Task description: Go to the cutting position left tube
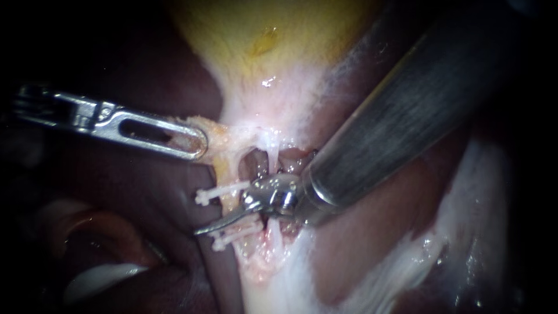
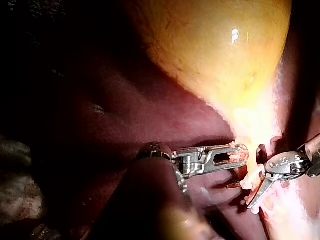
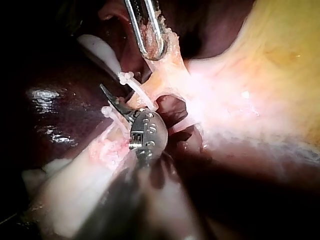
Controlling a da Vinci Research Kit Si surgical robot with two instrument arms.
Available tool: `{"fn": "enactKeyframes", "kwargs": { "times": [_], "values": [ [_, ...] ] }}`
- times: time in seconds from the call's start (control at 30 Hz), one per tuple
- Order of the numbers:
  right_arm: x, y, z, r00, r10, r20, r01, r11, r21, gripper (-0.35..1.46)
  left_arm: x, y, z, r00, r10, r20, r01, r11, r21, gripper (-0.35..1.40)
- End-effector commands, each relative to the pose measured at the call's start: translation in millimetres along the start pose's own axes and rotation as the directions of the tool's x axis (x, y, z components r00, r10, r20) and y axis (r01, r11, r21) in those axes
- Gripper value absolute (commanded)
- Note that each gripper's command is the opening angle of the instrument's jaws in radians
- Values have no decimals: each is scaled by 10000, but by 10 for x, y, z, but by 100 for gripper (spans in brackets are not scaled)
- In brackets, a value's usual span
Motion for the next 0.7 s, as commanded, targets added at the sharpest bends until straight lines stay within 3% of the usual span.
{"fn": "enactKeyframes", "kwargs": {
  "times": [0.03, 0.27, 0.7],
  "values": [
    [1, 1, 1, 10000, 1, -45, -1, 10000, 4, 126, 0, 0, 0, 10000, -2, 0, 2, 10000, -2, -35],
    [5, 4, 3, 9996, 9, -299, -11, 10000, -61, 126, 0, 0, 1, 10000, -2, 0, 2, 10000, -2, -35],
    [4, 3, 1, 9995, 65, -297, -66, 10000, -54, 126, 0, 0, 1, 10000, -2, 0, 2, 10000, -2, -35]
  ]
}}
